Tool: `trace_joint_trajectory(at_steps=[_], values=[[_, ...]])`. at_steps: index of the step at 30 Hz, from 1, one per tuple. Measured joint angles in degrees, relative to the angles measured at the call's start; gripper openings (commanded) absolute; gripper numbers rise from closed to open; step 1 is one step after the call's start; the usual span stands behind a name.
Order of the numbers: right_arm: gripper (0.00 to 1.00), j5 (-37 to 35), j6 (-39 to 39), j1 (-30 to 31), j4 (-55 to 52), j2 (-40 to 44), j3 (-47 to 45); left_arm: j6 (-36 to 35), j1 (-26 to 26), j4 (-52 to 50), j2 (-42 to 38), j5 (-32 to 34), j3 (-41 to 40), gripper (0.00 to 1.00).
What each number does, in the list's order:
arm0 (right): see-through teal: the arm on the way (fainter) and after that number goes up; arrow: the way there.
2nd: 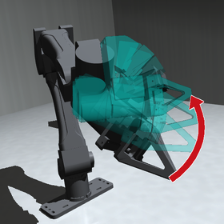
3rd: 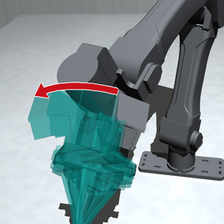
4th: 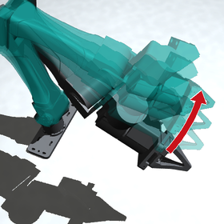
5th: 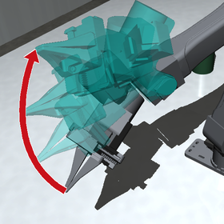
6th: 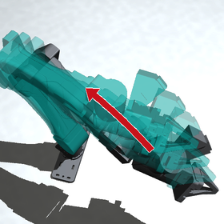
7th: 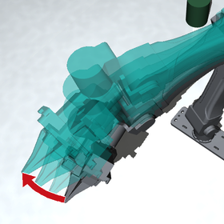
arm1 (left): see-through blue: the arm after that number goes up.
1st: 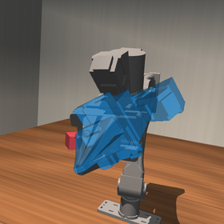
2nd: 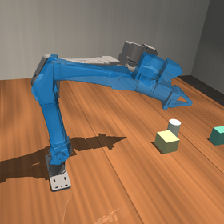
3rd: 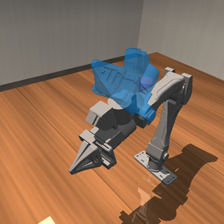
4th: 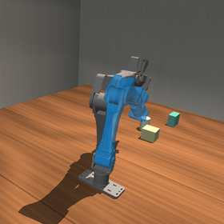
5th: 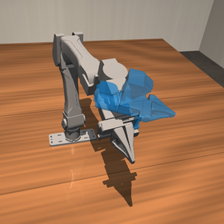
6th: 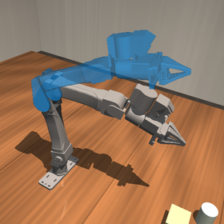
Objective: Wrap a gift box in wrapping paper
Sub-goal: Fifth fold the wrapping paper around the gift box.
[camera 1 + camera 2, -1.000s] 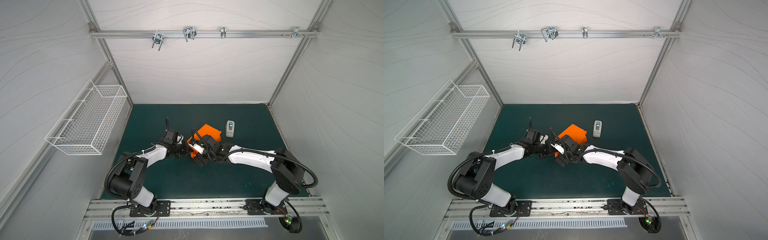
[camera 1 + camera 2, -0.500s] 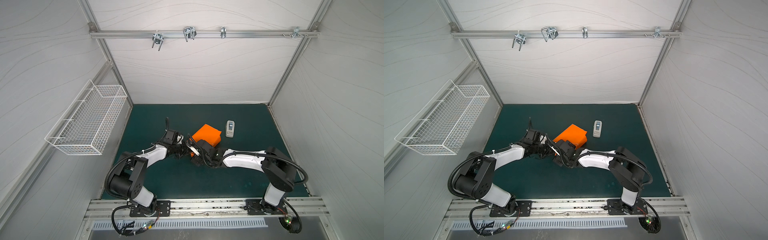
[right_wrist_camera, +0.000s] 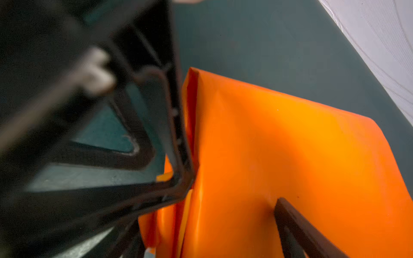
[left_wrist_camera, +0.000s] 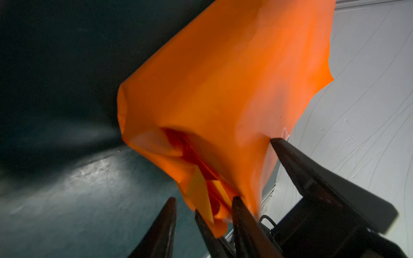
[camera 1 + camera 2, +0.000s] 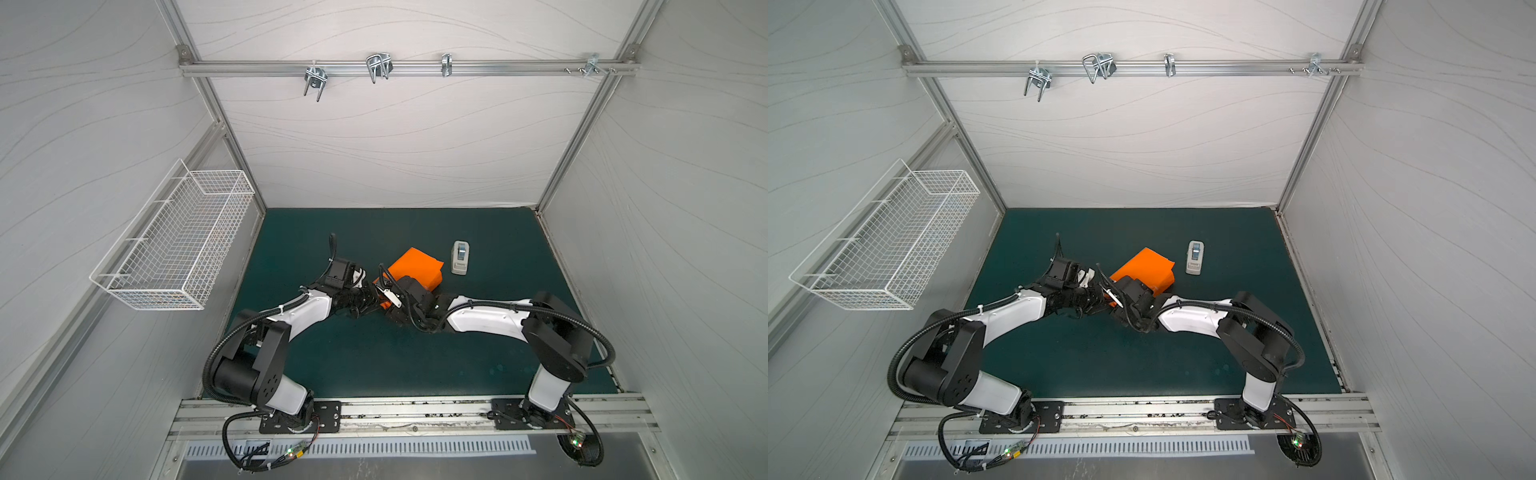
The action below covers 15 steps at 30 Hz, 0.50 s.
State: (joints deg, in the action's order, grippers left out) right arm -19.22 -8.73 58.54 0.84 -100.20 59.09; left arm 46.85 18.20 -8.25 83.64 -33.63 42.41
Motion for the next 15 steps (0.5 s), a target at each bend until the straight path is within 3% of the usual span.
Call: trace_joint_trajectory(at_steps=[3, 7, 15], values=[[0.85, 1.77, 0.61, -0.68, 0.50, 0.66, -0.68, -1.33, -0.79, -3.48, -5.16, 2.38, 0.00, 0.51], [0.84, 3.54, 1.49, -1.09, 1.14, 1.40, -1.53, -1.84, -1.31, -3.69, -9.01, 4.20, -0.96, 0.42], [0.83, 5.14, 2.12, -1.57, 1.33, 1.75, -1.73, -0.13, 0.07, 0.68, -2.93, 4.33, -9.81, 0.32]])
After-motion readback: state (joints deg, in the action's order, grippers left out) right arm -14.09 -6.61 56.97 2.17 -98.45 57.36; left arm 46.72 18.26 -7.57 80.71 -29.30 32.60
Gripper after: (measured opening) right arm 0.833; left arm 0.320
